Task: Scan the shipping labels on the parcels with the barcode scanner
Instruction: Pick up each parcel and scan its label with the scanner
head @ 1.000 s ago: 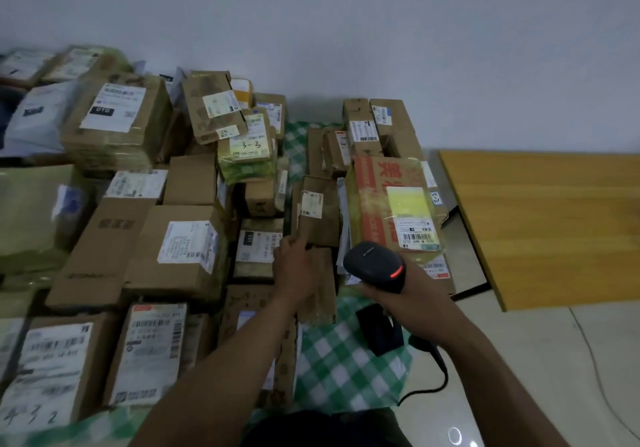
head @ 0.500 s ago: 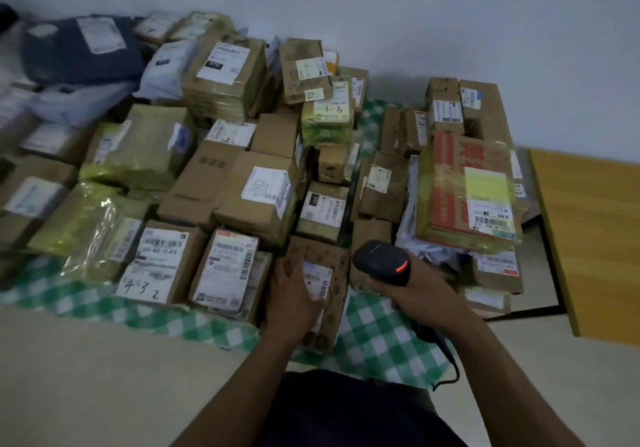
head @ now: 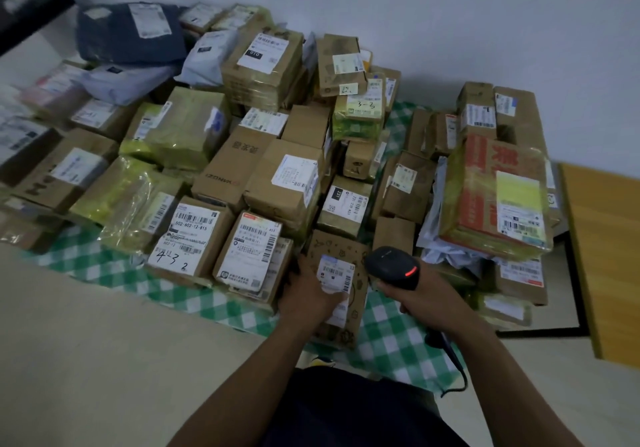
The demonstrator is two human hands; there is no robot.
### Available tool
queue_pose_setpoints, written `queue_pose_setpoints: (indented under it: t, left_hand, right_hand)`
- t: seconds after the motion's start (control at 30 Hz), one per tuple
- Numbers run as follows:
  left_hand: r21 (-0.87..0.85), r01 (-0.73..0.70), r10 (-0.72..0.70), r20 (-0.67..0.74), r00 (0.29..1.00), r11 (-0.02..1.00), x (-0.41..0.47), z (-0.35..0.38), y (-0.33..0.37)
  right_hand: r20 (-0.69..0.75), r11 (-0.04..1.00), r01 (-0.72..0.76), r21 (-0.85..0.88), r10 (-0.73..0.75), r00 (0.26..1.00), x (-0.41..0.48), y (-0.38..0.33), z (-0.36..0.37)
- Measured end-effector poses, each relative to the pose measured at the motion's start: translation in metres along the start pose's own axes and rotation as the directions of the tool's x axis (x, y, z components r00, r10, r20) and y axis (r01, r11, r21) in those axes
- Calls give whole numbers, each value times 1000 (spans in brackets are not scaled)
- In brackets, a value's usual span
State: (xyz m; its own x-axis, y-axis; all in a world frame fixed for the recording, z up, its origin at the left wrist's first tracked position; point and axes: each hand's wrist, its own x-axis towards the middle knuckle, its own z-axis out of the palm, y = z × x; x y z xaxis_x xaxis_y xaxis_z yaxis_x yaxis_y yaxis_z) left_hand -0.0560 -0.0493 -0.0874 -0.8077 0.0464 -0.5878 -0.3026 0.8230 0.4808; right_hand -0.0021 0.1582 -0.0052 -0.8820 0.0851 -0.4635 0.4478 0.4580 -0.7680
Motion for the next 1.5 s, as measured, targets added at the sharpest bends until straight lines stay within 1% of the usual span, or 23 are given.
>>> queue_pose_setpoints:
  t: [0.13, 0.2, 0.33, 0.4, 0.47, 0.57, 0.63, 0.73, 0.8, 0.87, 0.93, 1.0, 1.13, 1.23, 1.3, 1.4, 1.5]
  left_hand:
    - [142, -52, 59, -42, 997, 989, -18, 2, 1]
    - [186, -71, 84, -60, 995, 980, -24, 0, 1]
    - [160, -65, 77, -73, 994, 985, -34, -9, -3]
    - [117, -86, 96, -86, 992, 989, -42, -13, -3]
    - [47, -117, 121, -99, 988, 992, -48, -19, -3]
    - [-138, -166, 149, -128, 981, 976, -50, -31, 3]
    - [-305, -160, 131, -113, 985, 939, -46, -37, 8]
    - [-505, -163, 133, -96, 986, 847, -40, -42, 16]
    - [-583, -189, 160, -102, 982, 790, -38, -44, 21]
    - [-598, -229, 208, -106, 972, 768, -35, -44, 25]
    - [-574, -288, 279, -107, 954, 766, -31, -46, 27]
    - [-556, -334, 349, -83, 933, 761, -29, -48, 28]
    - [-585, -369, 460, 6, 888, 722, -35, -56, 32]
    - [-569, -434, 537, 18, 843, 699, -30, -60, 38]
    - [-611, -439, 546, -14, 838, 659, -27, -59, 44]
    - [-643, -459, 534, -90, 841, 613, -19, -53, 54]
    - [-665, -458, 491, -154, 857, 590, -5, -52, 68]
  right_hand:
    - [21, 1000, -16, 11, 16, 1000, 1, 3, 2]
    - [14, 1000, -22, 14, 22, 1000, 2, 5, 3]
    - [-17, 1000, -25, 18, 25, 1000, 2, 4, 4]
    - [-47, 999, -17, 34, 19, 999, 1, 3, 5]
    - [-112, 998, -10, 68, 18, 993, 1, 4, 6]
    - [-290, 989, 36, 146, 8, 957, 0, 0, 7]
    - [-380, 972, 83, 221, 7, 925, -3, -7, 4]
    - [-410, 946, 120, 301, 15, 912, -7, -15, -2]
    - [-422, 938, 126, 323, 23, 906, -11, -20, -7]
    - [-424, 939, 149, 312, -3, 906, -14, -26, -14]
    - [-435, 938, 180, 296, -36, 900, -15, -32, -20]
    - [-450, 937, 201, 285, -54, 892, -16, -36, -29]
    - [-485, 934, 258, 246, -112, 867, -15, -50, -42]
    - [-531, 935, 274, 226, -118, 839, -17, -59, -50]
    - [-540, 928, 290, 236, -123, 832, -18, -64, -54]
    - [-520, 923, 294, 250, -128, 844, -20, -70, -56]
    - [-517, 938, 287, 194, -150, 843, -24, -72, -56]
